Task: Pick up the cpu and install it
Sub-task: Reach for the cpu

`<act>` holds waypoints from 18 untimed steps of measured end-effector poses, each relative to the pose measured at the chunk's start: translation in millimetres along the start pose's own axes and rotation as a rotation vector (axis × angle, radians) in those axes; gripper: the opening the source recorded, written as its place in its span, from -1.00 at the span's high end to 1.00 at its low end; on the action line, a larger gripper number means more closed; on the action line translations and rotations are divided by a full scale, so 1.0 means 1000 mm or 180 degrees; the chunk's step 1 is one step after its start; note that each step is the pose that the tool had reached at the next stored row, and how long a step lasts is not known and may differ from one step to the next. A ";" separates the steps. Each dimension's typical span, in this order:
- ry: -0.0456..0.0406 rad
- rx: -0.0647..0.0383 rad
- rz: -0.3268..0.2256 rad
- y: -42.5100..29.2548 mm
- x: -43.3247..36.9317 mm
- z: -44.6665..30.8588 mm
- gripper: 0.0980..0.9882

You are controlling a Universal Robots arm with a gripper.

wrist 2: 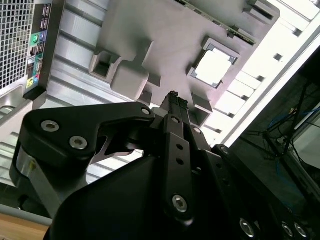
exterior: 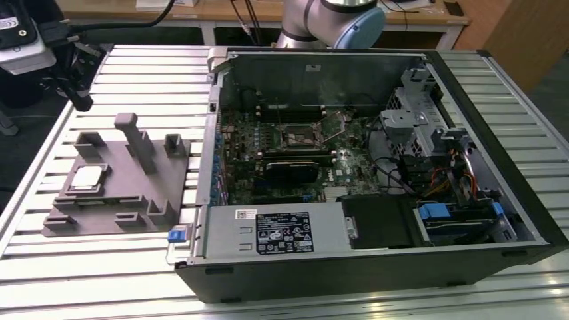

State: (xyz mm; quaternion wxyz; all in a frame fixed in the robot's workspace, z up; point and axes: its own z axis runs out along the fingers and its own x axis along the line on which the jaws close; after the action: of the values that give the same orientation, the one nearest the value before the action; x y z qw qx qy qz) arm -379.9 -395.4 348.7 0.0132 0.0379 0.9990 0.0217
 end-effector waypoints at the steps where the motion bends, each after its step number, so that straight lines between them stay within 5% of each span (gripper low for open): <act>1: 0.0000 0.0000 0.0000 -0.0001 0.0011 0.0011 0.98; 18: 0.0000 0.0000 0.0000 -0.0022 0.0142 0.0226 0.98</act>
State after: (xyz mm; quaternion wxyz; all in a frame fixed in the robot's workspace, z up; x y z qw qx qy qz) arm -393.6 -395.5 325.7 0.0131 0.0379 0.9990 0.0216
